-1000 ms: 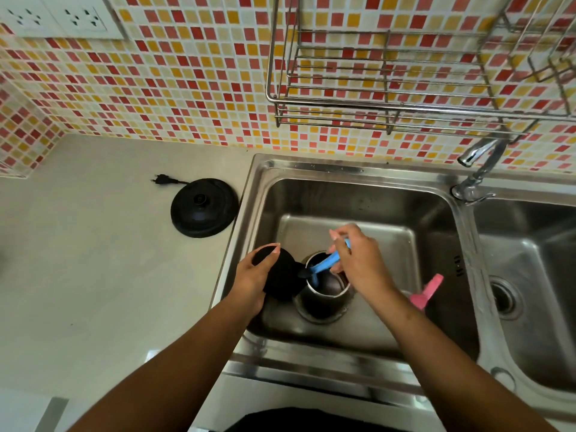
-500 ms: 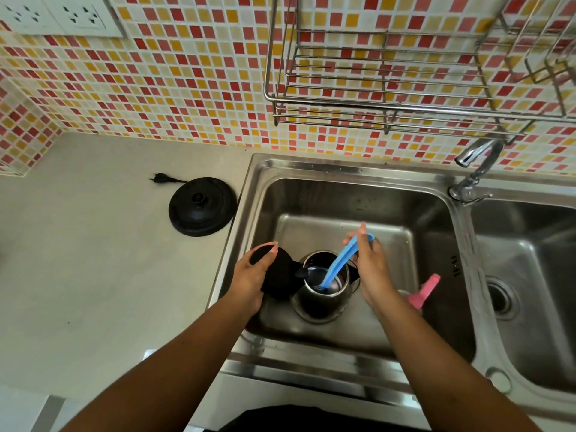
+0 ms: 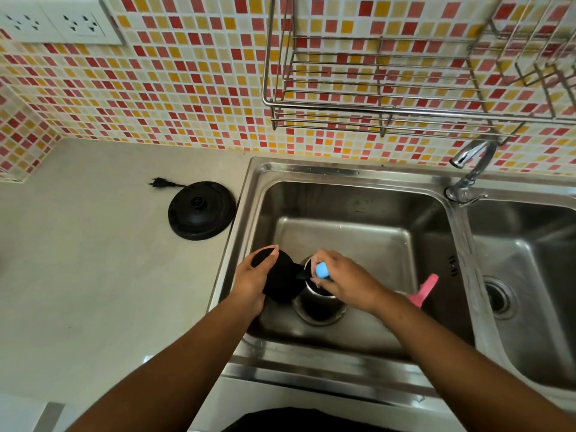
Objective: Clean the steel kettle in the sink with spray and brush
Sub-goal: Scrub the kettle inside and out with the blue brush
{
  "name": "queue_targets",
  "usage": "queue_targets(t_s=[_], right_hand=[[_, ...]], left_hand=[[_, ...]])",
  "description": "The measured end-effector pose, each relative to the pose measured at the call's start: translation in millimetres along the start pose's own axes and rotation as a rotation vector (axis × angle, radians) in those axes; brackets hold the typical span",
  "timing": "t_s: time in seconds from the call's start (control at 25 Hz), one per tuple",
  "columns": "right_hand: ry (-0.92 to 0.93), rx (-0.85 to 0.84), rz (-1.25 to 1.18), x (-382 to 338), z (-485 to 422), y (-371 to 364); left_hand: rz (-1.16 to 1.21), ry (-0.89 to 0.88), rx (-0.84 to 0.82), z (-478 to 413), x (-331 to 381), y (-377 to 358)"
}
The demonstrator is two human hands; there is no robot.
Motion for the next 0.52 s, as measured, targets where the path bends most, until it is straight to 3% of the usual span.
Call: queue_targets(t_s=[0.12,0.24,0.36,0.52], right_hand=[[0.157,-0.039,-0.007,-10,2,12],[0.095,-0.142,-0.020,17,5,3],[0.051,-0.107,-0.044,20,-1,10],[0.156,-0.048,-0.071,5,-4,29]], left_hand=[[-0.019,0.017,-0.010,-3,1,2],[-0.021,0.014,-0.017,-2,0,1],[-0.020,0.005,-0.021,0,0,1],[0.010,-0.040,-0.003,3,0,-2]])
Point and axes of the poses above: each hand's wrist, its own z-axis away from the middle knuckle, its own y-axis out of the back of the hand, x = y × z, the point moved 2 cm from there along -z, towards the middle knuckle, and after that the axes turned 8 degrees about x, right-handed, at the moved point
